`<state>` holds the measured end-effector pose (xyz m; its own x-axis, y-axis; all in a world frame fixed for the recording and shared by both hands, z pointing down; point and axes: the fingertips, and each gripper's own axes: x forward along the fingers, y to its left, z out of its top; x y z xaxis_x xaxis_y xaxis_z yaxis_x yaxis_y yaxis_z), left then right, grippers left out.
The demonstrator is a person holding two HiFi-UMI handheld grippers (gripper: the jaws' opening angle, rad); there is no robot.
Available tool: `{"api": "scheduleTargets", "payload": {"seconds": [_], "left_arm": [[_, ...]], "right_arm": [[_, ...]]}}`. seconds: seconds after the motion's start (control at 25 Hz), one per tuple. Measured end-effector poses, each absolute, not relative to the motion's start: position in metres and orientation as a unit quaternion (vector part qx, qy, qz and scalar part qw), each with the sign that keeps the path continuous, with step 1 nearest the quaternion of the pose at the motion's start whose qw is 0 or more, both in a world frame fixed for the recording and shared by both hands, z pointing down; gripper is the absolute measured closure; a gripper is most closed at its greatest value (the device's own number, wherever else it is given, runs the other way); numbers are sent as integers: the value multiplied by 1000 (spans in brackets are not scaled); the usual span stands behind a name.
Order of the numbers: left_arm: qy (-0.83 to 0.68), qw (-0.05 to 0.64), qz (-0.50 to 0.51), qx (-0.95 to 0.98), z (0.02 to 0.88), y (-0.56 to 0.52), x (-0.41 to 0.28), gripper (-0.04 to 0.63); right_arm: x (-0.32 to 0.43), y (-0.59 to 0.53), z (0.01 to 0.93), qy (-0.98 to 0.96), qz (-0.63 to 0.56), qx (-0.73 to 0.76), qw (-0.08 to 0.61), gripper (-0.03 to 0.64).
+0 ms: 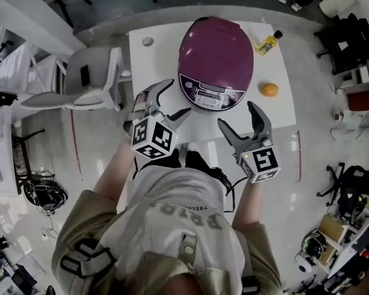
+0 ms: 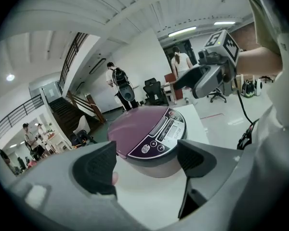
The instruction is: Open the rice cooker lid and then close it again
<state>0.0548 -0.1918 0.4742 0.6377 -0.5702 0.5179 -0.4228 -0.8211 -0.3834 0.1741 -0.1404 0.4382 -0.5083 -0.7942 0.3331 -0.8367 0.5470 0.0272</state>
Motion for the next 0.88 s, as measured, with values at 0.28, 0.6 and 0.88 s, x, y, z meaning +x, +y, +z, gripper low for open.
{"api": "scheduleTargets", "payload": {"seconds": [0.28,0.6,0.88], "left_arm": [[228,167,-389,-877,482,-184,74,187],[167,196,-433,-864,503,-184,99,178],[120,263,-484,-826,522,-188,115,163]], "right_arm": [[146,-146,459,-896,35,350,271,216],[136,-149,488,-883,6,293,365,215],[127,-147,514,-866,-13,239,440,195]]}}
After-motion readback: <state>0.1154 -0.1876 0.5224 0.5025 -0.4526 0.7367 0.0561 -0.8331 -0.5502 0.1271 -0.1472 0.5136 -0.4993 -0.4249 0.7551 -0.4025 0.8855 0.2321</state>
